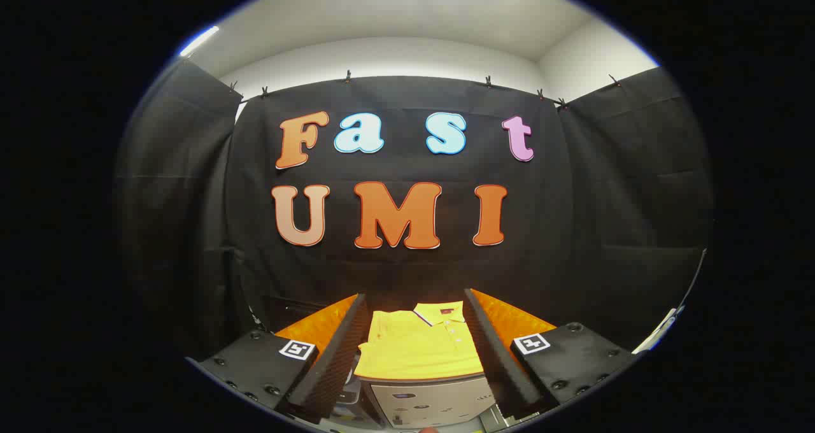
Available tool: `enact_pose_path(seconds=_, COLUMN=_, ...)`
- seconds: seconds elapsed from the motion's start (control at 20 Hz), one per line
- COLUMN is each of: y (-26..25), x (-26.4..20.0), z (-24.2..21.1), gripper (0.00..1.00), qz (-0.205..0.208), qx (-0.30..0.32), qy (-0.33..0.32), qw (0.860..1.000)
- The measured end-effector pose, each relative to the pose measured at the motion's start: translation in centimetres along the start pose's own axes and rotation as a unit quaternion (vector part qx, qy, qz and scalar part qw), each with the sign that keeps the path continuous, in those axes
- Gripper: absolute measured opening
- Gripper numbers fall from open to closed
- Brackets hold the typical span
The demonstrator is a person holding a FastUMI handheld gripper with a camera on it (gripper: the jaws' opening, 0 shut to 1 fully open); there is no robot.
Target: Put the clothes into the washing machine and then close the washing machine lid.
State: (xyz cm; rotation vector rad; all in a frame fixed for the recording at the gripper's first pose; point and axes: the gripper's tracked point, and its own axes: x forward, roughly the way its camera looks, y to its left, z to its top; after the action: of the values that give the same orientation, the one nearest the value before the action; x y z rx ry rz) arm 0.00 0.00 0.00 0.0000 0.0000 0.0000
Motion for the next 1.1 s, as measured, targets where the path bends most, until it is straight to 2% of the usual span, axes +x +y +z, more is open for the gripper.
enact_pose_path(seconds=1.1, y=-1.2, x=1.3, z=-0.4, gripper=0.98, qz=0.004, qx=-0.003, qy=0.009, qw=1.000)
